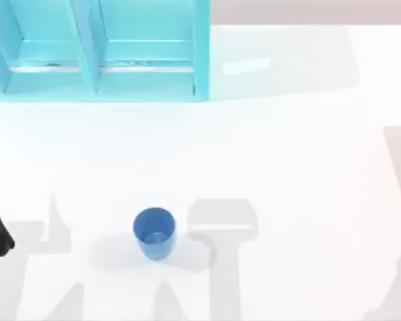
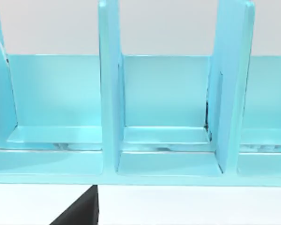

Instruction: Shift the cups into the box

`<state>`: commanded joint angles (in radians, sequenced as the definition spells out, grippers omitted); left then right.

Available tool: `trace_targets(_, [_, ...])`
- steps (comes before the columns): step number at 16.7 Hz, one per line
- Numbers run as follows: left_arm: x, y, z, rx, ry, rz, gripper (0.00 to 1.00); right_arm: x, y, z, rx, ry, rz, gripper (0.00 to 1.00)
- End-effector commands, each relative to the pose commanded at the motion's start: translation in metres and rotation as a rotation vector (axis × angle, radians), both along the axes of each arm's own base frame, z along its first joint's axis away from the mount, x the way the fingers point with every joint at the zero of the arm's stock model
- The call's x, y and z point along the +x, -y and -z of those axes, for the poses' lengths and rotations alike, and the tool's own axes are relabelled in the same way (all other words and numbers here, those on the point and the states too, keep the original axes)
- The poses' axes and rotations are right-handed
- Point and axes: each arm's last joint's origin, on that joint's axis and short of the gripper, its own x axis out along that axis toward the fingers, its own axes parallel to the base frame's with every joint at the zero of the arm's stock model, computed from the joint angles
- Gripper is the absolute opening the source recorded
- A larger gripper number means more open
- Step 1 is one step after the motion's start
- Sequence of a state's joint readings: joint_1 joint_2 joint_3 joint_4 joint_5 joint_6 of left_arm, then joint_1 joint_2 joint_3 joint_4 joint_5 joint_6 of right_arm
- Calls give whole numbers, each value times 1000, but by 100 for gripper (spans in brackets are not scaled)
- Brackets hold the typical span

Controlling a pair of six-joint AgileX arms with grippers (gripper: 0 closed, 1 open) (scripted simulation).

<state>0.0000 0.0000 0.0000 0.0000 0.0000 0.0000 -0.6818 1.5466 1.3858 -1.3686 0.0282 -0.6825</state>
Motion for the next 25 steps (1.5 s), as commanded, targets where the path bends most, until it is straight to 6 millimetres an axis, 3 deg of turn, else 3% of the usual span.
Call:
trace_targets(5, [0, 0, 0, 0, 0, 0, 100, 2, -1, 4, -2, 0, -4, 0])
trace_targets(12, [0, 0, 0, 0, 0, 0, 100, 1, -6, 58, 0, -1, -1, 0])
trace_targets(17, [0, 0, 0, 0, 0, 0, 100, 1, -7, 65, 0, 0, 0, 0])
trace_targets(25, [0, 0, 0, 0, 0, 0, 100, 1, -7, 65, 0, 0, 0, 60])
